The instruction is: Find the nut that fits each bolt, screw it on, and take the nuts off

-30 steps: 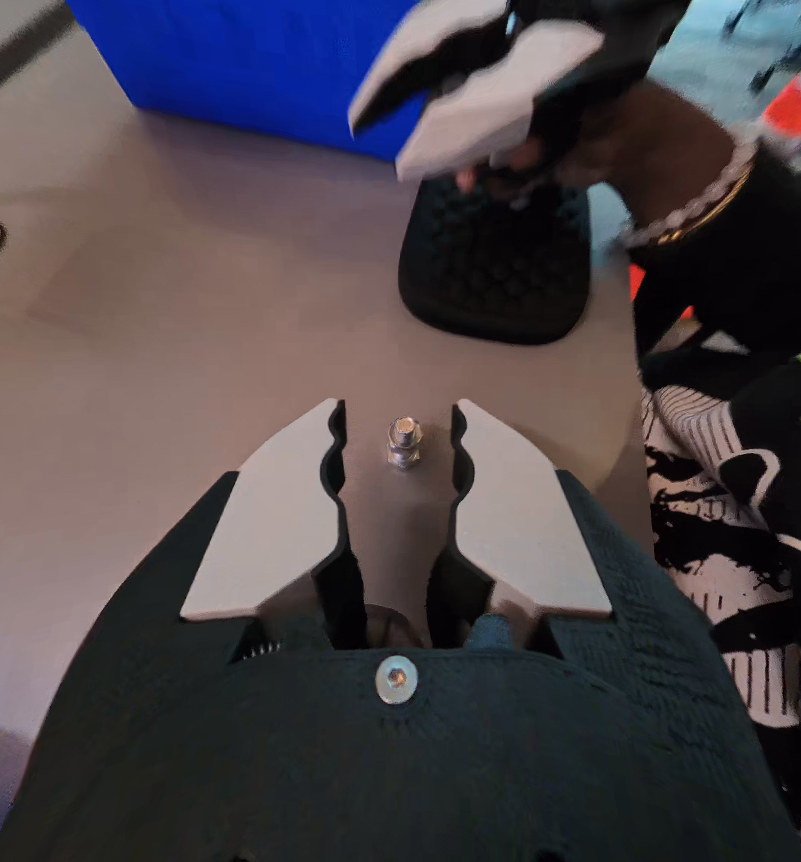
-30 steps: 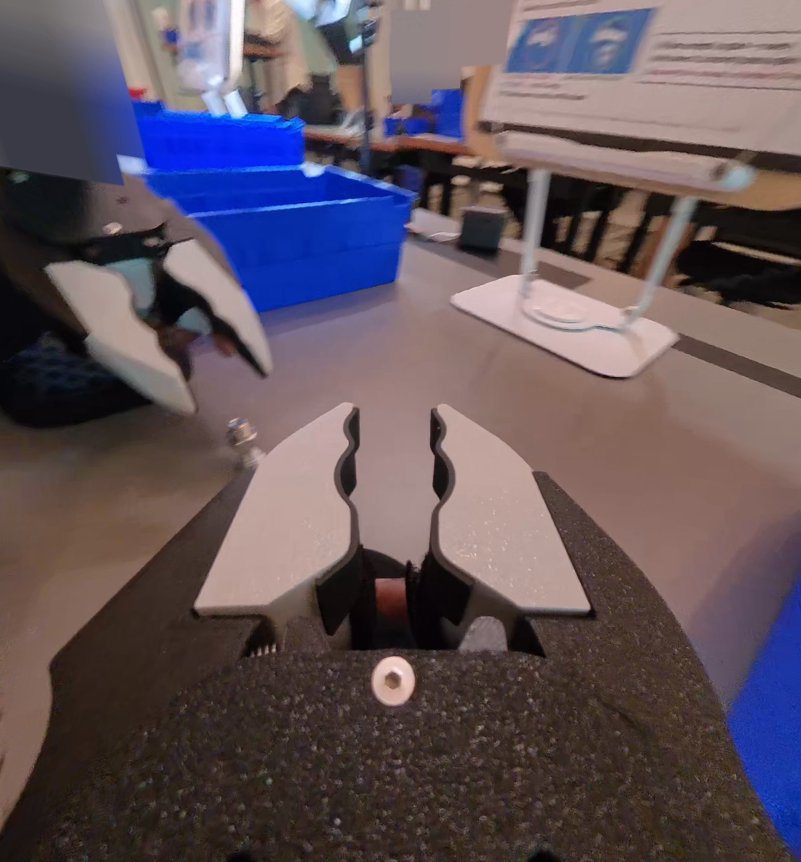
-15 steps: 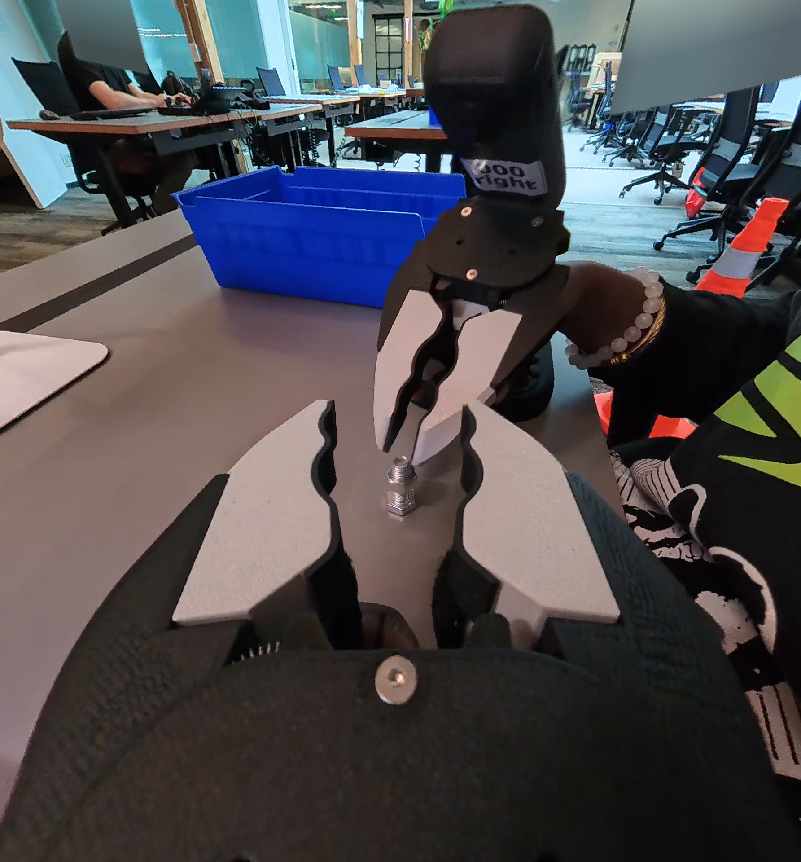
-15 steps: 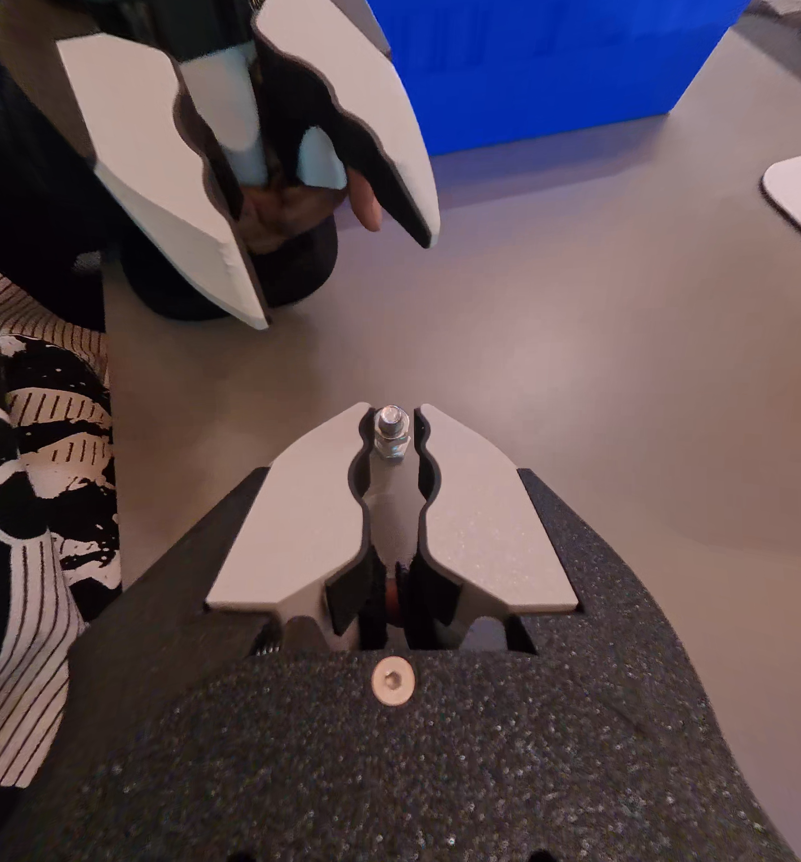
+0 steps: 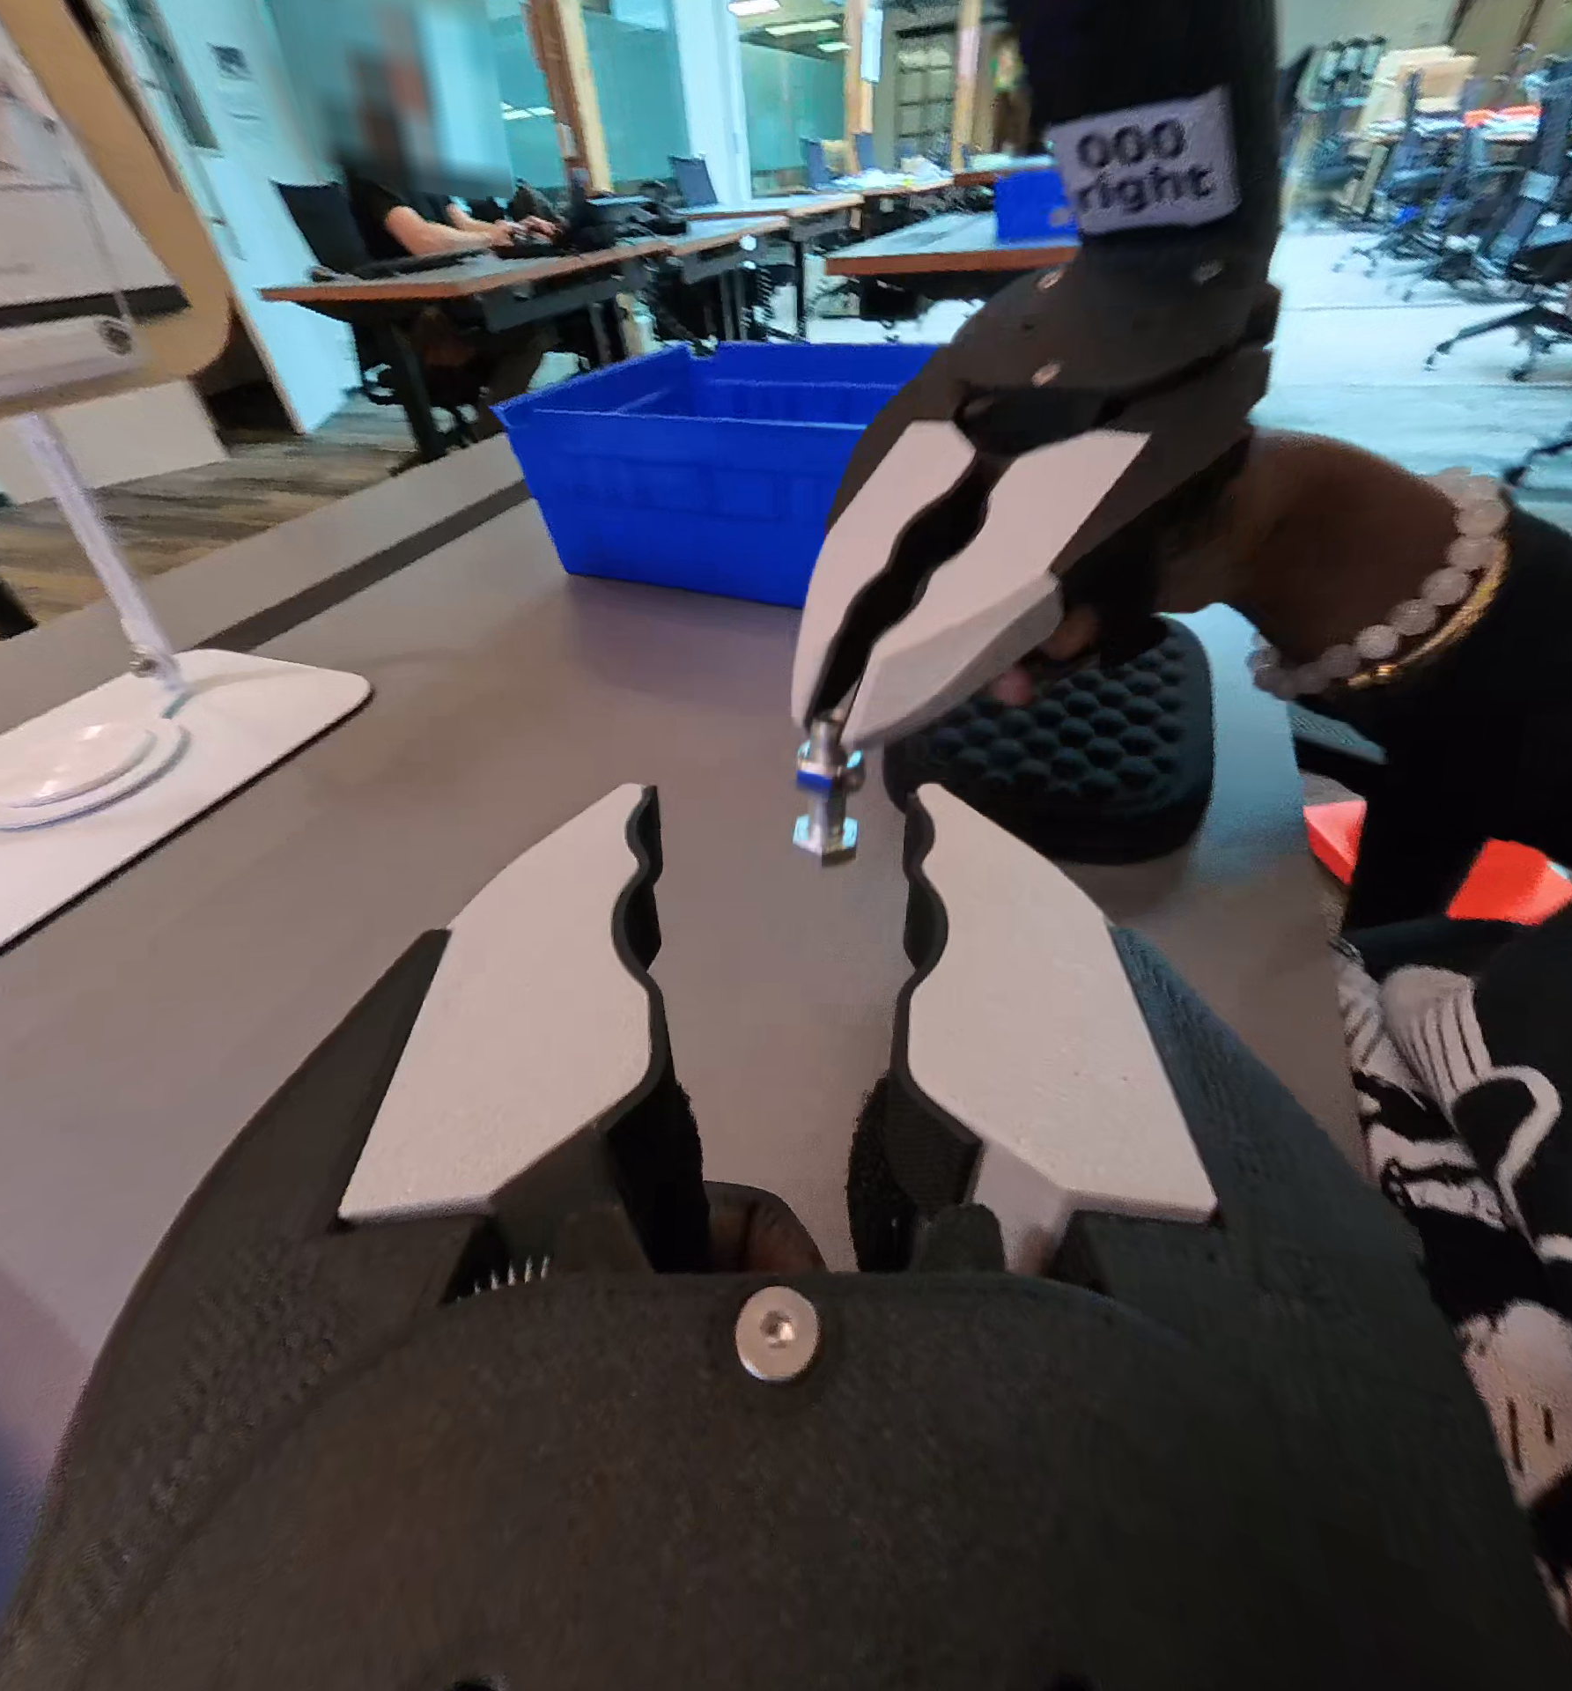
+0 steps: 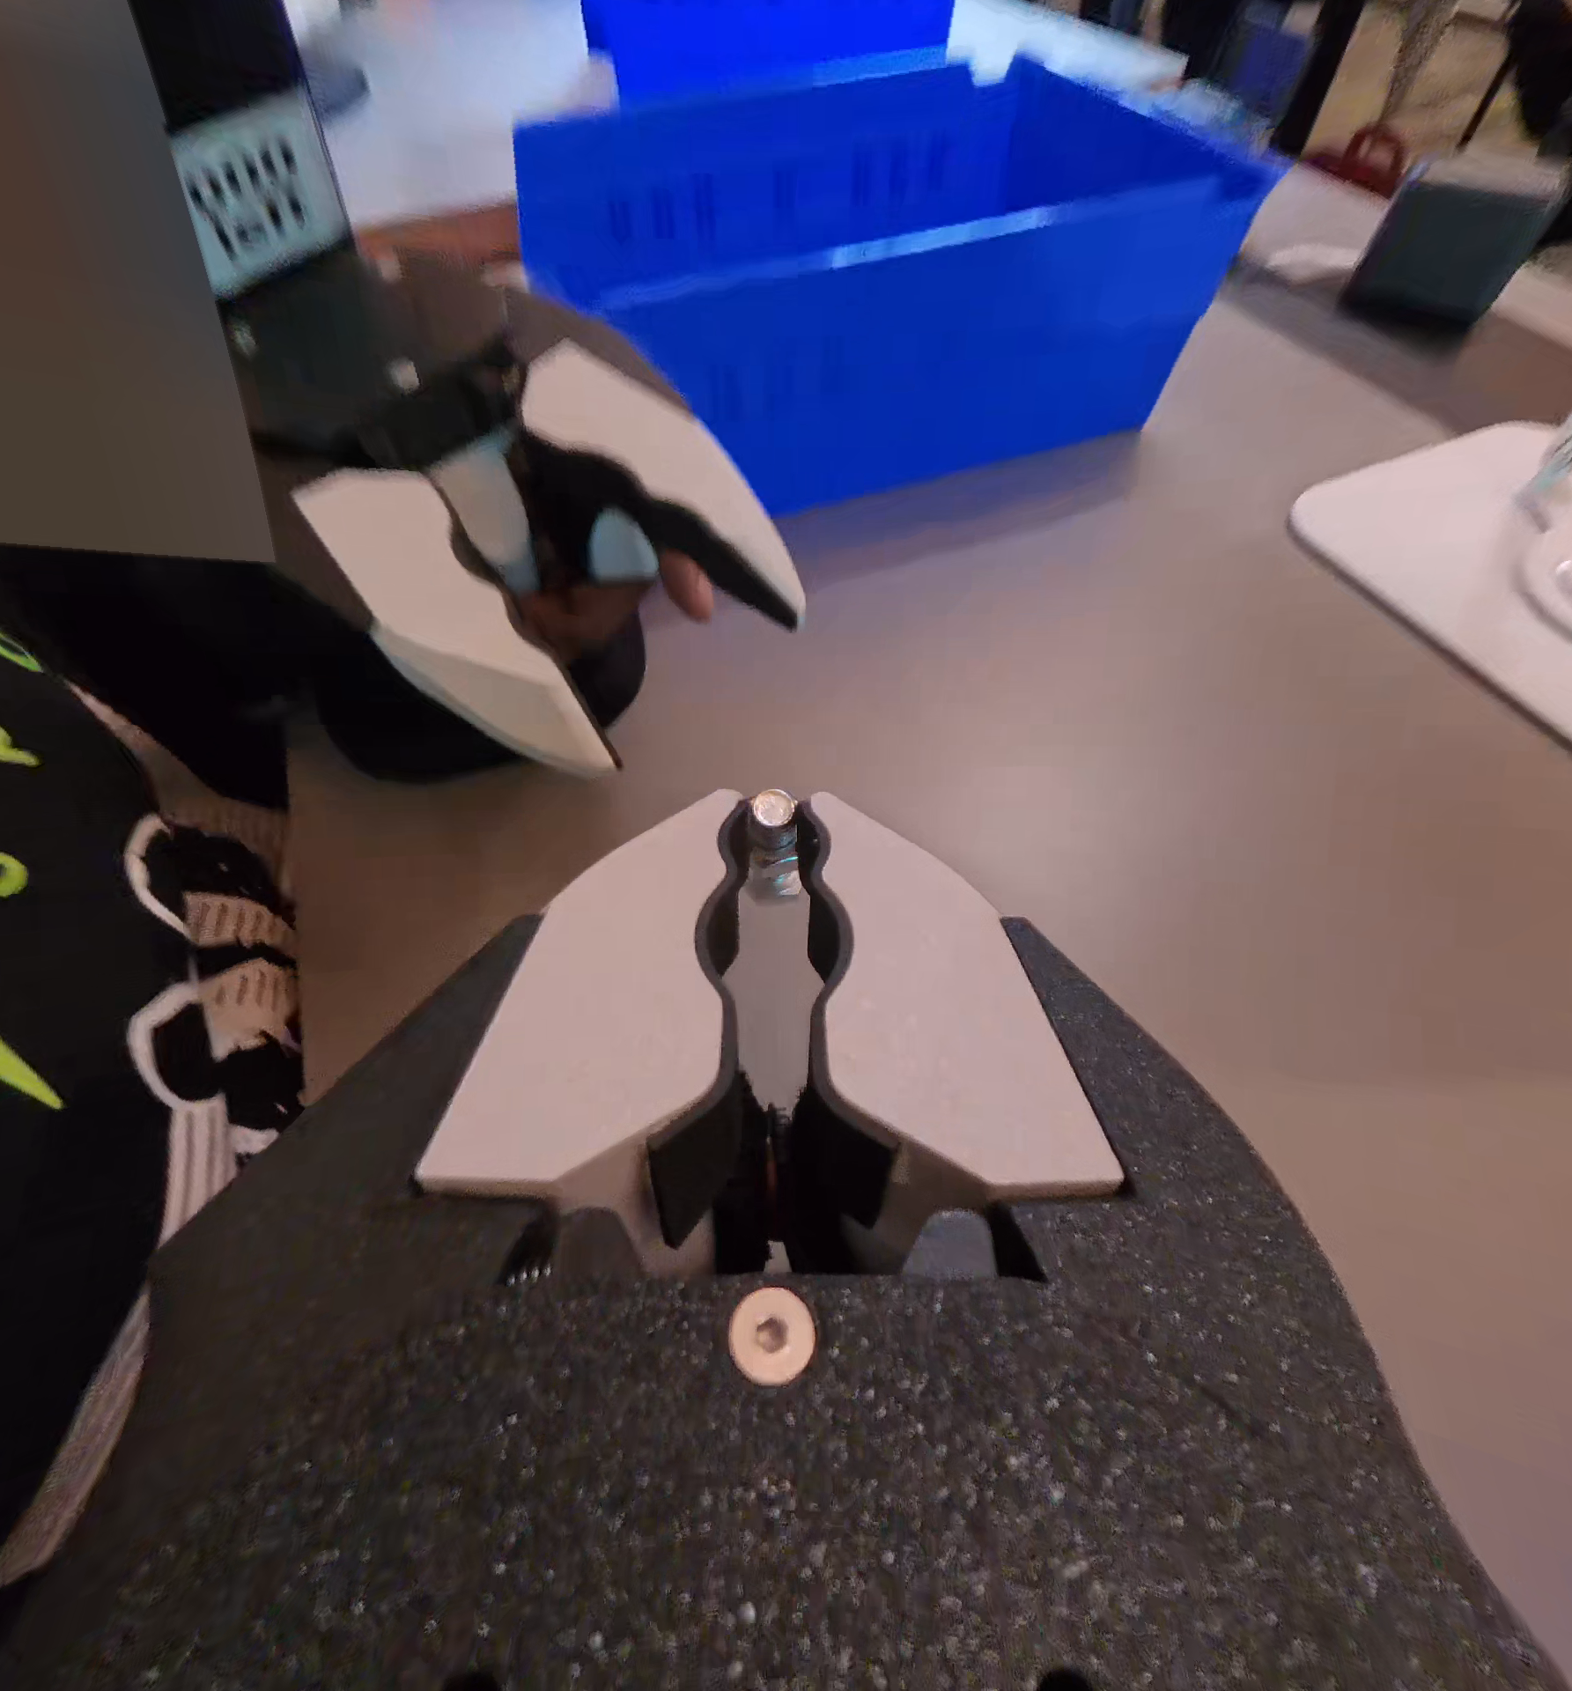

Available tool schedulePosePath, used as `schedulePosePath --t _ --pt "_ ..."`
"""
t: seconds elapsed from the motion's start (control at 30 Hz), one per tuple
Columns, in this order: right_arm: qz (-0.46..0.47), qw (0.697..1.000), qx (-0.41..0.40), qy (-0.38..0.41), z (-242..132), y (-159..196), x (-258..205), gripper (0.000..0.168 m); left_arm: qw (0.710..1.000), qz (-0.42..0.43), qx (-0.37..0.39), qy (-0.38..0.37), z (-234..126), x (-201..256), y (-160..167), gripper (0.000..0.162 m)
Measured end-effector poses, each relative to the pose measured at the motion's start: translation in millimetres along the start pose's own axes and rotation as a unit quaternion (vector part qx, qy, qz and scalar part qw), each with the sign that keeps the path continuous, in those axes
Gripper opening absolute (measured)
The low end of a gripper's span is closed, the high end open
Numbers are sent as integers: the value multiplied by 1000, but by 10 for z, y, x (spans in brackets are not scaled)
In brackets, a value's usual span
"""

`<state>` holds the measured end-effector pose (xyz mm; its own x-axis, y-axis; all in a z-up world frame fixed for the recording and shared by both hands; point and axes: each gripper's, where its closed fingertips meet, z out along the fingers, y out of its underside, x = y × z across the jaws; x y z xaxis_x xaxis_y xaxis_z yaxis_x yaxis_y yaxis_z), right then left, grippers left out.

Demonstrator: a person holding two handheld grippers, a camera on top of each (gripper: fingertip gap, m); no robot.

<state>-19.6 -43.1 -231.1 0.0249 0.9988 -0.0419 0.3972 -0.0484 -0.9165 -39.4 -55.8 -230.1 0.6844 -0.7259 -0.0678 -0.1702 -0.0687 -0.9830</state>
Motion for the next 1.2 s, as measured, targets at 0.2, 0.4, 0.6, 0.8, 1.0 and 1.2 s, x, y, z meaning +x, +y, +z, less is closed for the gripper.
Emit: schedulePosePath --t 0.2,0.4,0.6,0.8,1.0,1.2 --pt "-11 999 48 -15 -165 -396 -119 10 1000 -3 22 -14 153 101 -85 45" --pt "-21 998 46 -31 -115 -447 -217 10 999 3 41 -6 146 147 -140 27" --pt "-23 998 52 -40 -101 -485 -263 10 999 -4 40 0 156 157 -121 24" --pt "-28 995 85 -42 -103 -542 -286 10 998 -20 55 12 144 181 -156 19" --pt "13 979 201 -31 -84 -650 -283 53 993 -65 82 53 109 241 -225 18" --pt "23 982 188 -12 40 -545 -232 47 991 -75 90 65 91 261 -242 18"
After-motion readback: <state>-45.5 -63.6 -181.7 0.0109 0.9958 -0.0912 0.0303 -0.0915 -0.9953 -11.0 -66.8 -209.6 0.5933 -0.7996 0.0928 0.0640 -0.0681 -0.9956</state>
